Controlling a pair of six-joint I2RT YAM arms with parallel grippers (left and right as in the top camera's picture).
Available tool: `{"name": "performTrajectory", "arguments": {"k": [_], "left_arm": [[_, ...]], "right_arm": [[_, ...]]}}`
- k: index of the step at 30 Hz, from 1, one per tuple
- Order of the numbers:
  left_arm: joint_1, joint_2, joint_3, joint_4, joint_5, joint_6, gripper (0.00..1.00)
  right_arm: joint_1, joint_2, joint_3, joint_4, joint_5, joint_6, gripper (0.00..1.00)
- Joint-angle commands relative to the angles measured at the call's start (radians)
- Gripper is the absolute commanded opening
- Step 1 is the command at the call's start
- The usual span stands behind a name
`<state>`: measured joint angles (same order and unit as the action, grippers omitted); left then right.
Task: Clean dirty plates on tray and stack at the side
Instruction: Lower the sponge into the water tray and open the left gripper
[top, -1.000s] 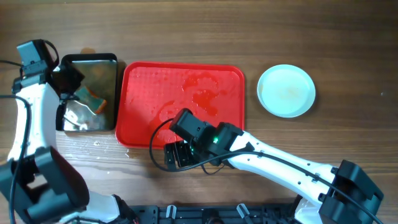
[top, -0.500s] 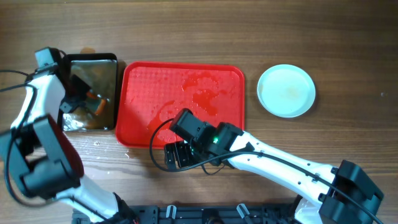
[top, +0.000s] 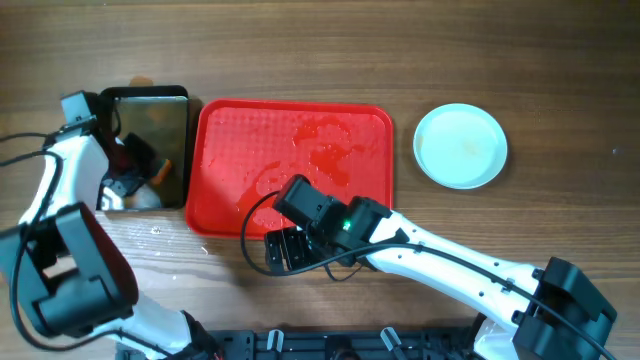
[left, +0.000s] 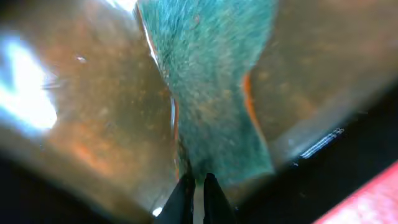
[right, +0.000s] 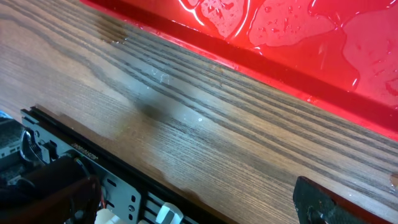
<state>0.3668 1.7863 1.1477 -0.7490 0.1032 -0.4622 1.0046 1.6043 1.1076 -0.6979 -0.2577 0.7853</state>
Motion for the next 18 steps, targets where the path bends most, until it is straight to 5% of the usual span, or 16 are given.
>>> {"name": "performTrajectory", "arguments": {"k": [1, 9, 18], "left_arm": [[-0.006, 0.087, -0.039, 0.049, 0.008, -0.013, 0.04], [0.0, 0.103, -0.012, 0.013, -0.084, -0.014, 0.04], [0.0, -0.491, 0.071, -0.042, -0.01, -0.017, 0.09]], "right_arm": [[0.002, 0.011, -0.004, -0.002, -0.003, 0.001, 1.0], [0.002, 0.011, -0.004, -0.002, -0.004, 0.001, 1.0], [0.002, -0.037, 0.02, -0.017, -0.037, -0.032, 1.0]]}}
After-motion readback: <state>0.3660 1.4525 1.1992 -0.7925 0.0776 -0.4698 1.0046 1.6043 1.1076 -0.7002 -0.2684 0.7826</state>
